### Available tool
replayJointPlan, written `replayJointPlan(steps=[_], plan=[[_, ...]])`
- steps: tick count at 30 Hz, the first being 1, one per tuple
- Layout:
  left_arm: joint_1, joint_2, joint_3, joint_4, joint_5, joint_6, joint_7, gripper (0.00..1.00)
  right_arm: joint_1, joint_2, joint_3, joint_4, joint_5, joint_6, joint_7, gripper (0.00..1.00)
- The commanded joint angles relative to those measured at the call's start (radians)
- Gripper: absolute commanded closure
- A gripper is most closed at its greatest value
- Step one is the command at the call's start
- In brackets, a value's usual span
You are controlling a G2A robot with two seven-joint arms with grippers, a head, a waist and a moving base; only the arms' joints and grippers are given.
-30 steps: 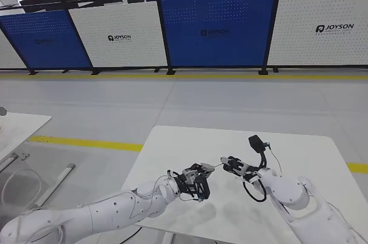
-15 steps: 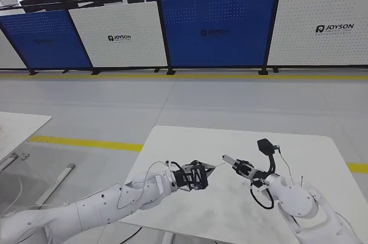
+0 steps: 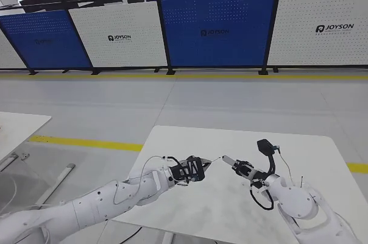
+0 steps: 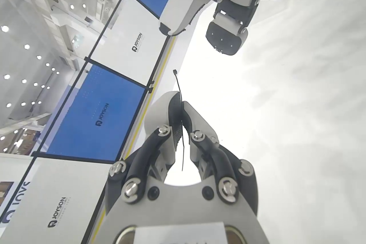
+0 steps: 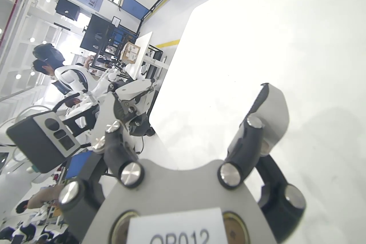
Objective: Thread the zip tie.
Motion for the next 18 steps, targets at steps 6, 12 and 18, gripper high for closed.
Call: replayJointPlan(steps=[6, 12, 18], plan=[[-0.047, 0.016, -0.025, 0.025, -0.263, -0.279, -0.024, 1.0, 0.0, 0.0, 0.0, 0.0, 0.0, 0.0, 0.0, 0.0], [-0.192, 0.03, 0.153, -0.006, -0.637, -0.279, -0.112, 1.0, 0.0, 0.0, 0.0, 0.0, 0.0, 0.0, 0.0, 0.0], [-0.263, 0.022, 0.177, -0.025, -1.0, -0.279, -0.216, 1.0, 0.0, 0.0, 0.0, 0.0, 0.0, 0.0, 0.0, 0.0]])
